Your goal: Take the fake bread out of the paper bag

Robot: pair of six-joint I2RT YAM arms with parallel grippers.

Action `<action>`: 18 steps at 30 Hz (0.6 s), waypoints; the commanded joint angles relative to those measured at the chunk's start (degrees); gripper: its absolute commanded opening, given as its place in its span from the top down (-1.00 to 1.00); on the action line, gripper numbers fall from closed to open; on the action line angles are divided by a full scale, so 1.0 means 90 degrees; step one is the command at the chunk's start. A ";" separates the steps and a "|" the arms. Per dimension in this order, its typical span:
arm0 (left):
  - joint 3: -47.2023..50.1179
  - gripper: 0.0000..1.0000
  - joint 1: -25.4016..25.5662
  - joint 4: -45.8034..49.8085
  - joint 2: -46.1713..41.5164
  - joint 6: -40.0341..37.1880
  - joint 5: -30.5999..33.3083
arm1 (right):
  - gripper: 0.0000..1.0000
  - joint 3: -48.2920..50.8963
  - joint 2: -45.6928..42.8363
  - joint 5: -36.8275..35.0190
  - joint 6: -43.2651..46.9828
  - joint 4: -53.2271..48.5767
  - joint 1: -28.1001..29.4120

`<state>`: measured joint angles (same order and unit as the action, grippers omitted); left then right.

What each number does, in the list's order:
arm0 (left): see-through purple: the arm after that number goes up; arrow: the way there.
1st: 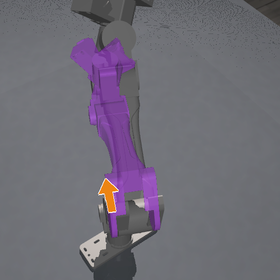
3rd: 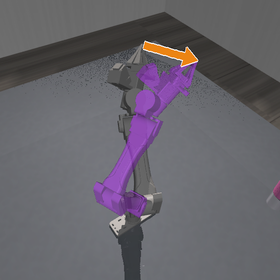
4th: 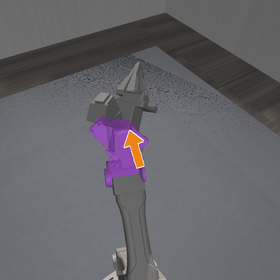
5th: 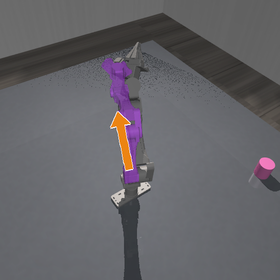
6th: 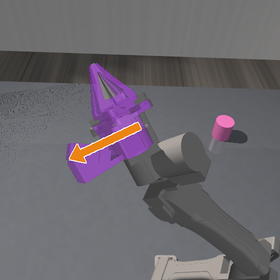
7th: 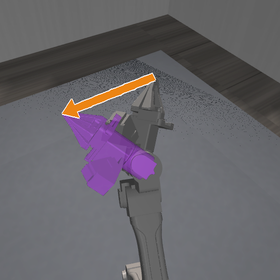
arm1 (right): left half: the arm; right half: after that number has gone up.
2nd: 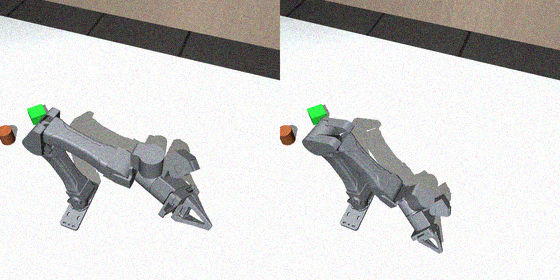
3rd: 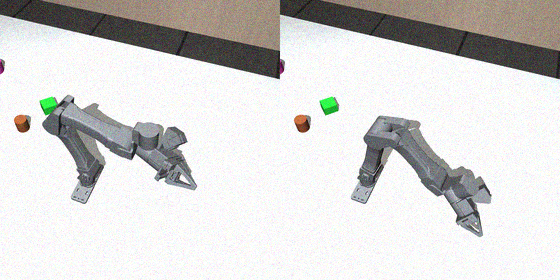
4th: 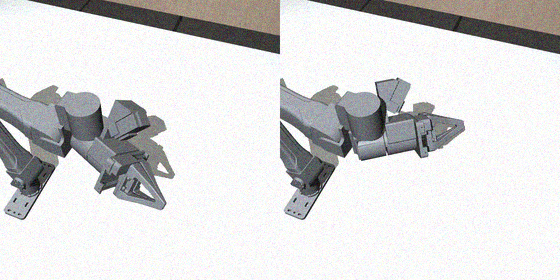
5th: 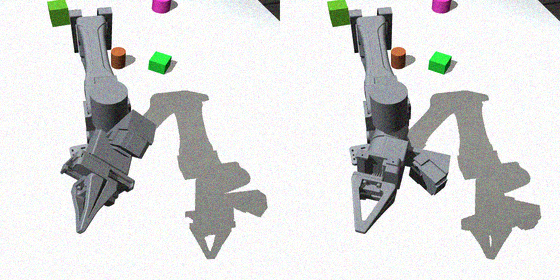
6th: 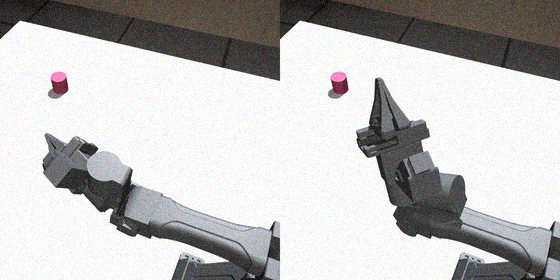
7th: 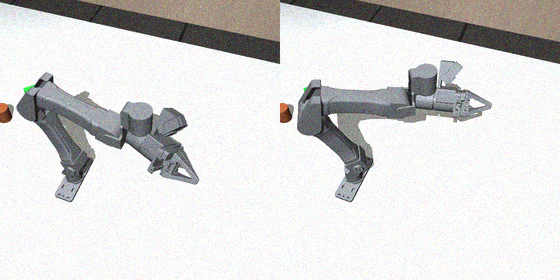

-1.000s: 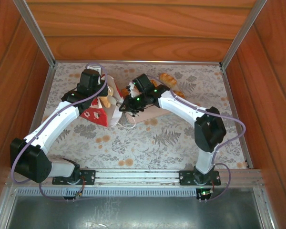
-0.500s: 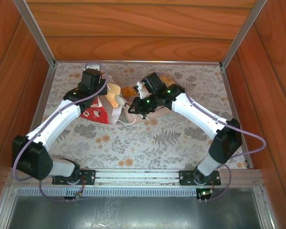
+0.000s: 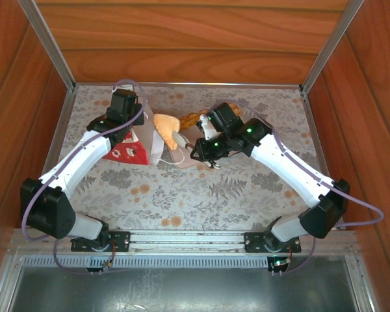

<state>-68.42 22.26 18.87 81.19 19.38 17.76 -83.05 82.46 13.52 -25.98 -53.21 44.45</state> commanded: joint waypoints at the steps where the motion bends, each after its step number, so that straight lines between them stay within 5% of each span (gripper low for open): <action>1: -0.0122 1.00 -0.0061 0.0056 0.0024 0.0088 0.0098 | 1.00 -0.0004 -0.0414 -0.0660 0.0142 -0.0336 -0.0118; 10: 0.0071 1.00 -0.0071 0.0061 -0.0190 0.0190 -0.0082 | 0.99 0.0230 -0.0559 -0.2988 0.0403 -0.1138 -0.0317; 18: 0.0170 1.00 -0.0071 0.0061 -0.0421 0.0205 -0.0149 | 0.99 0.1054 -0.0397 -0.4489 0.0770 -0.0384 -0.0388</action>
<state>-67.42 22.06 19.35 79.50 20.47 16.75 -74.37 78.32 -19.00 -21.04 -60.71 41.34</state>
